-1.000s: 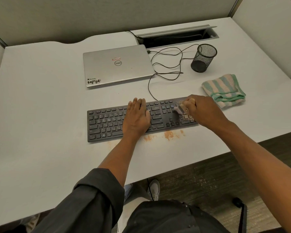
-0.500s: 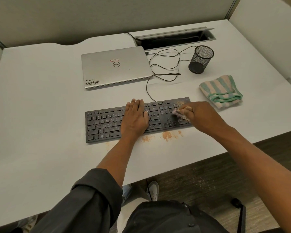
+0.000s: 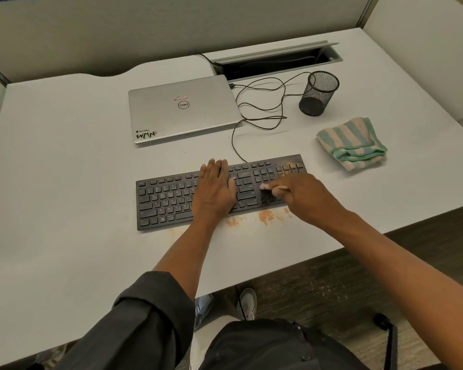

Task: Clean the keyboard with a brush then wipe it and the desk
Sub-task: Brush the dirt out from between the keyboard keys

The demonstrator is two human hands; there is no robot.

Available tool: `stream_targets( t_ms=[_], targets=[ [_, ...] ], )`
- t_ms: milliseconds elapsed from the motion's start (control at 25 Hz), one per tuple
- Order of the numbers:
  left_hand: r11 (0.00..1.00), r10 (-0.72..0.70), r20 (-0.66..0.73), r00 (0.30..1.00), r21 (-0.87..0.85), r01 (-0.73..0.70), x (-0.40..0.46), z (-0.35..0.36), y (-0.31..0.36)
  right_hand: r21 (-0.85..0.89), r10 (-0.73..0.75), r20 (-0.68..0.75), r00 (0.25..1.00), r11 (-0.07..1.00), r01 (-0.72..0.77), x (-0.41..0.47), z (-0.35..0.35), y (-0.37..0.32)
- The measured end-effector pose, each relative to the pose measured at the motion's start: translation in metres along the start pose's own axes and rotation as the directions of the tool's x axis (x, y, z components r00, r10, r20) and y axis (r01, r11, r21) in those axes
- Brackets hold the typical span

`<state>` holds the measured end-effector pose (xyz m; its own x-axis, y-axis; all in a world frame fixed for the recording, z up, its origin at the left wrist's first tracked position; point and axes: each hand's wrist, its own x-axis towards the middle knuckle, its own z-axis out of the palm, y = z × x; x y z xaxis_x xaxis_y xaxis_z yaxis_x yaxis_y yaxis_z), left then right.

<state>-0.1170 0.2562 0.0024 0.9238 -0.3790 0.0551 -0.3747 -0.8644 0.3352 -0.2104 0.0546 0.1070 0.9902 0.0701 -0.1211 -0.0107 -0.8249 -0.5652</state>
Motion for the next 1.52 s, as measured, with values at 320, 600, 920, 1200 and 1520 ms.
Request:
stream_targets(
  t_ms=[320, 600, 920, 1200, 1520],
  targets=[
    [1.000, -0.004, 0.009, 1.000, -0.004, 0.005, 0.000, 0.000, 0.000, 0.017, 0.034, -0.126, 0.991, 0.999, -0.032, -0.004, -0.002, 0.016],
    [1.000, -0.006, 0.006, 1.000, -0.003, 0.006, 0.001, -0.001, 0.000, 0.041, 0.018, -0.170, 0.985, 0.999, -0.011, 0.015, -0.021, -0.008],
    [1.000, -0.007, 0.012, 1.000, -0.006, 0.008, 0.002, -0.001, 0.000, -0.094, 0.192, -0.015, 0.981, 0.977, -0.193, 0.077, -0.024, -0.009],
    [1.000, -0.007, 0.013, 1.000, -0.005, 0.007, 0.001, -0.002, -0.001, 0.249, 0.265, -0.174, 0.948, 0.944, -0.218, 0.085, -0.041, -0.012],
    [1.000, -0.011, 0.015, 1.000, 0.001, 0.011, 0.001, -0.001, -0.002, 0.134, 0.330, 0.145, 0.933, 0.927, -0.349, 0.072, -0.043, -0.005]
  ],
)
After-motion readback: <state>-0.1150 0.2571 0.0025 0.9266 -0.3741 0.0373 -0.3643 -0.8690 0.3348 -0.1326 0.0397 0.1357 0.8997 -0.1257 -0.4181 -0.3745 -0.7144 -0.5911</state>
